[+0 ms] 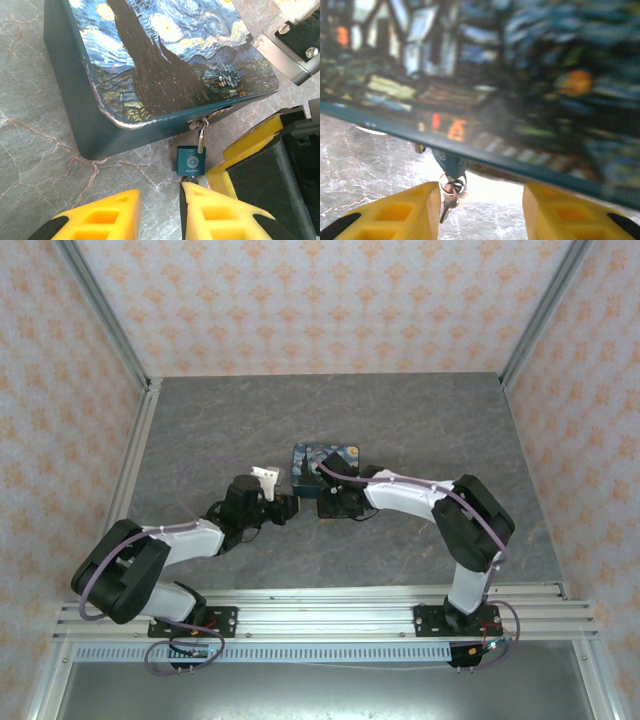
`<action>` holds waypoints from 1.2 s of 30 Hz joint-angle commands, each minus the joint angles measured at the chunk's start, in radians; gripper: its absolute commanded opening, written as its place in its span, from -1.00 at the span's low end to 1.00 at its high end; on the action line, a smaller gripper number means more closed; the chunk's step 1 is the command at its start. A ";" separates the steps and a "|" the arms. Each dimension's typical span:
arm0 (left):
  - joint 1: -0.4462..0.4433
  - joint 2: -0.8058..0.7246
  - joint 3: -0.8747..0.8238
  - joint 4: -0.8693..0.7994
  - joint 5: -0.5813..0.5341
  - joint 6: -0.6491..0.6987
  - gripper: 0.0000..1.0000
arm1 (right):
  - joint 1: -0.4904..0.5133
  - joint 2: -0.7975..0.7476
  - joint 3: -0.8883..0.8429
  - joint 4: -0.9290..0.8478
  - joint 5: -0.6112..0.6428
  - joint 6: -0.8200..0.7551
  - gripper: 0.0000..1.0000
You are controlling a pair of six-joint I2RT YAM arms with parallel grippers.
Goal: Unlock the padlock with the key
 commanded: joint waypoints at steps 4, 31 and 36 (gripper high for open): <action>-0.007 -0.073 -0.008 -0.074 -0.042 0.034 -0.45 | 0.001 -0.171 -0.053 0.026 0.152 0.067 -0.07; -0.006 -0.136 -0.036 -0.122 -0.047 0.028 -0.44 | 0.059 -0.102 -0.356 0.598 0.174 0.296 -0.45; -0.006 -0.121 -0.030 -0.111 -0.038 0.025 -0.44 | 0.059 -0.072 -0.350 0.591 0.179 0.300 -0.46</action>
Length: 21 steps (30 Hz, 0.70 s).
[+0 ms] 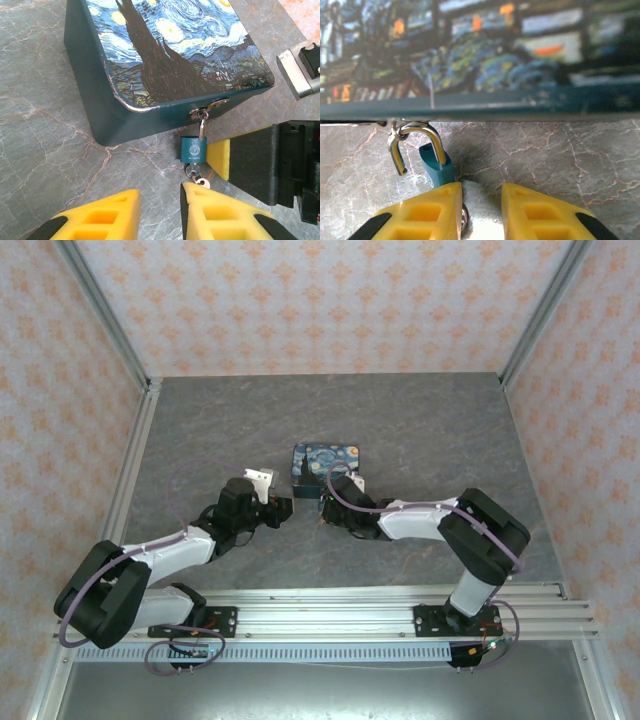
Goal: Unlock the padlock with the key
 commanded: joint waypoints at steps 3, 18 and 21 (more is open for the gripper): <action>-0.006 0.010 0.001 -0.006 -0.001 0.009 -0.44 | 0.000 0.037 -0.002 0.052 0.012 0.027 -0.46; -0.005 0.043 0.001 0.011 0.016 0.005 -0.44 | 0.000 0.019 -0.079 0.256 -0.042 0.037 -0.39; -0.006 0.055 -0.003 0.029 0.020 -0.004 -0.44 | 0.000 0.026 -0.090 0.296 -0.054 0.042 -0.39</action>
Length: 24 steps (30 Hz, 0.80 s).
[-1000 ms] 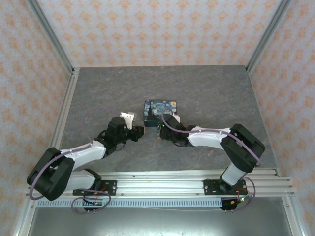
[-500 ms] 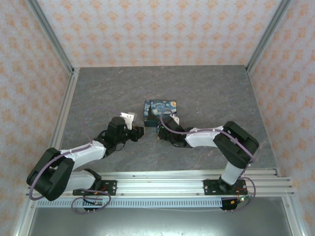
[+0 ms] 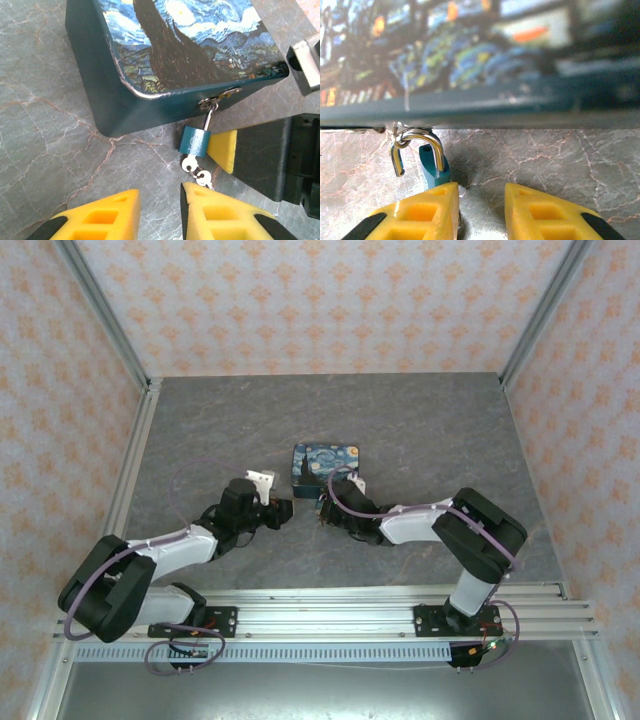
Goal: Unlock the padlock with the key
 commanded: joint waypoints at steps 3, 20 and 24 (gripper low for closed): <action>-0.006 0.012 -0.009 0.031 0.016 -0.005 -0.44 | 0.000 0.022 -0.016 0.134 -0.057 0.019 -0.39; -0.006 0.016 -0.018 0.018 0.015 -0.002 -0.45 | 0.004 0.092 -0.002 0.165 -0.062 0.058 -0.40; -0.006 0.009 -0.019 0.007 0.012 0.001 -0.44 | 0.005 0.106 -0.002 0.156 -0.047 0.066 -0.43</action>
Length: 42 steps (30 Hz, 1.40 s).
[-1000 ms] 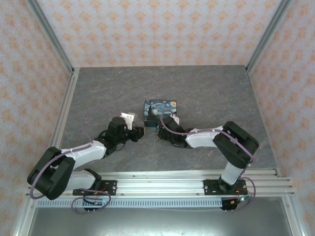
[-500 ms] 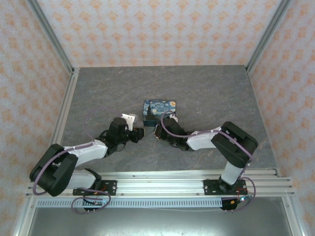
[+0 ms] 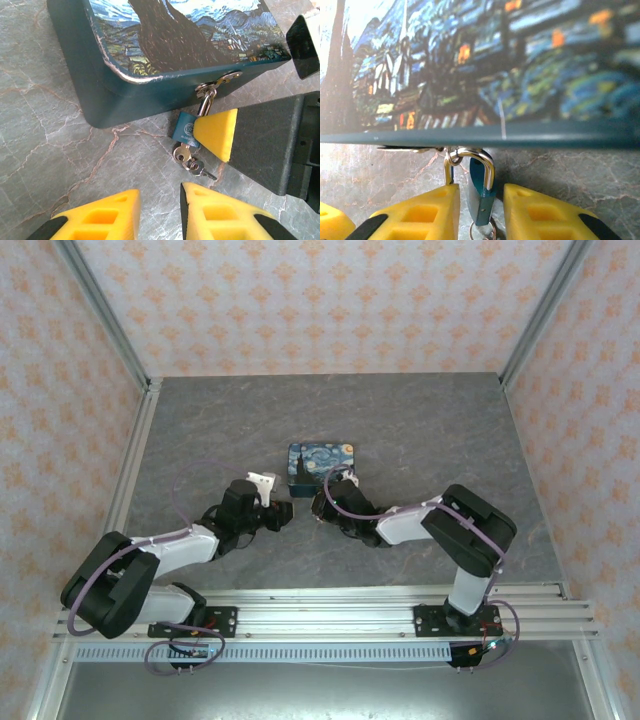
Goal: Unlock the padlock with the key
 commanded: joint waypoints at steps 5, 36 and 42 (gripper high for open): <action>-0.006 -0.003 -0.017 0.006 0.004 0.001 -0.44 | 0.005 0.061 -0.001 -0.042 0.000 0.029 -0.55; 0.012 -0.070 -0.022 -0.018 0.029 -0.082 -0.41 | -0.067 -0.127 0.078 -0.438 -0.095 -0.040 -1.00; 0.013 -0.064 -0.023 -0.010 0.032 -0.087 -0.41 | -0.067 -0.130 0.166 -0.586 -0.048 0.032 -1.00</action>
